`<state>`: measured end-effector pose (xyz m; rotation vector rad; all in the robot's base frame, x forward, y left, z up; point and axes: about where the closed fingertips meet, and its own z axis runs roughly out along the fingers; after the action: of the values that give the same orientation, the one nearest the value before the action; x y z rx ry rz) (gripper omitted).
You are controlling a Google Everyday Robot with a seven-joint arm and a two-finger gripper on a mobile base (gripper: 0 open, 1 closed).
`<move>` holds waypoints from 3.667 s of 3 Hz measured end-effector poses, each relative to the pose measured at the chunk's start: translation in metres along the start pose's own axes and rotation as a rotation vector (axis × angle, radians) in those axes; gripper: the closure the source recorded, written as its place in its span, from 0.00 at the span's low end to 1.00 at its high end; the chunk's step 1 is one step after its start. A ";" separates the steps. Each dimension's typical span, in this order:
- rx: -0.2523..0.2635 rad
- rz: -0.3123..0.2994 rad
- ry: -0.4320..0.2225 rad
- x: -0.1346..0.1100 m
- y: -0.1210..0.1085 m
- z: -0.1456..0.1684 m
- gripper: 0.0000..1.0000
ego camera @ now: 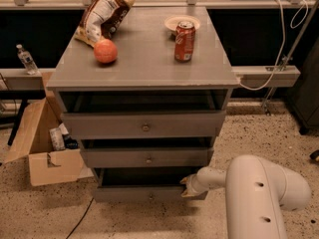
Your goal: Open bottom drawer
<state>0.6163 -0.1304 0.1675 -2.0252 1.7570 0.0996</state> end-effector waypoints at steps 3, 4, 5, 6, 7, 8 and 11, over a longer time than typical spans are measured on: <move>-0.100 -0.008 0.022 -0.020 0.030 0.012 0.00; -0.172 -0.001 0.062 -0.032 0.051 0.010 0.02; -0.195 0.009 0.079 -0.037 0.062 0.004 0.26; -0.195 0.015 0.076 -0.039 0.073 -0.004 0.48; -0.174 0.019 0.063 -0.041 0.084 -0.016 0.72; -0.144 0.029 0.033 -0.042 0.097 -0.026 0.95; -0.073 0.047 -0.104 -0.042 0.123 -0.026 1.00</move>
Offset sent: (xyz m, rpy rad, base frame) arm 0.0000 0.0000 0.0000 0.0000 0.0000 0.0000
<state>0.4852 -0.1116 0.1694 -1.9919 1.7591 0.2827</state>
